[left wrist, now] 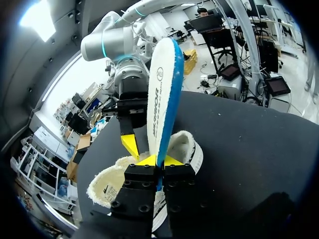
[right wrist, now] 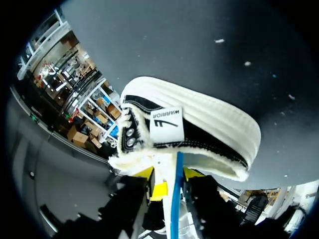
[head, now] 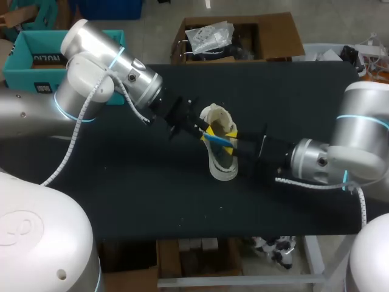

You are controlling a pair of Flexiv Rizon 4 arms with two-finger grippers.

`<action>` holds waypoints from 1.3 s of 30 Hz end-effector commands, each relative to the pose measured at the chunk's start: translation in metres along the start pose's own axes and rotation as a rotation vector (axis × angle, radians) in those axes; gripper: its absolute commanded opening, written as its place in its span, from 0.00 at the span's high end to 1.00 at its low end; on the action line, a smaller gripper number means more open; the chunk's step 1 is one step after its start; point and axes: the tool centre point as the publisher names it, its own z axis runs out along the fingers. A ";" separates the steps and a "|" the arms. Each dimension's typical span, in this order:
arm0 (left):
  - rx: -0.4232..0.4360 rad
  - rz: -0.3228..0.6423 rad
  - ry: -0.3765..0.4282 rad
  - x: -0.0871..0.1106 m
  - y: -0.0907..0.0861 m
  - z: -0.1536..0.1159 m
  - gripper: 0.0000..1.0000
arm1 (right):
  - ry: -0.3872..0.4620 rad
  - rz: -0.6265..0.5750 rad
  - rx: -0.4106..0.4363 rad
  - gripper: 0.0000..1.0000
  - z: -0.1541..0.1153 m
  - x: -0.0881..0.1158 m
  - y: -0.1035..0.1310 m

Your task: Open the shoe tongue, take the insole out of the shoe, put the insole back into the shoe, and pack the shoe into the shoebox

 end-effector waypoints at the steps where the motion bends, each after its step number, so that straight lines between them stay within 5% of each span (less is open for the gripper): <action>1: -0.013 0.003 -0.002 0.001 -0.001 0.002 1.00 | 0.001 -0.007 0.012 0.76 -0.007 0.000 -0.005; 8: -0.034 0.004 0.002 -0.002 0.003 0.005 1.00 | -0.006 -0.030 0.025 0.81 -0.008 0.000 -0.009; 11: -0.046 0.000 -0.002 -0.003 0.005 0.005 1.00 | -0.003 -0.042 0.040 1.00 -0.008 -0.001 -0.008; 22: -0.083 -0.007 -0.017 -0.008 0.019 0.010 1.00 | 0.018 -0.076 0.126 1.00 -0.001 -0.003 0.012; 39: -0.112 -0.039 -0.017 -0.008 0.040 0.017 1.00 | -0.009 -0.086 0.087 1.00 0.012 0.000 0.026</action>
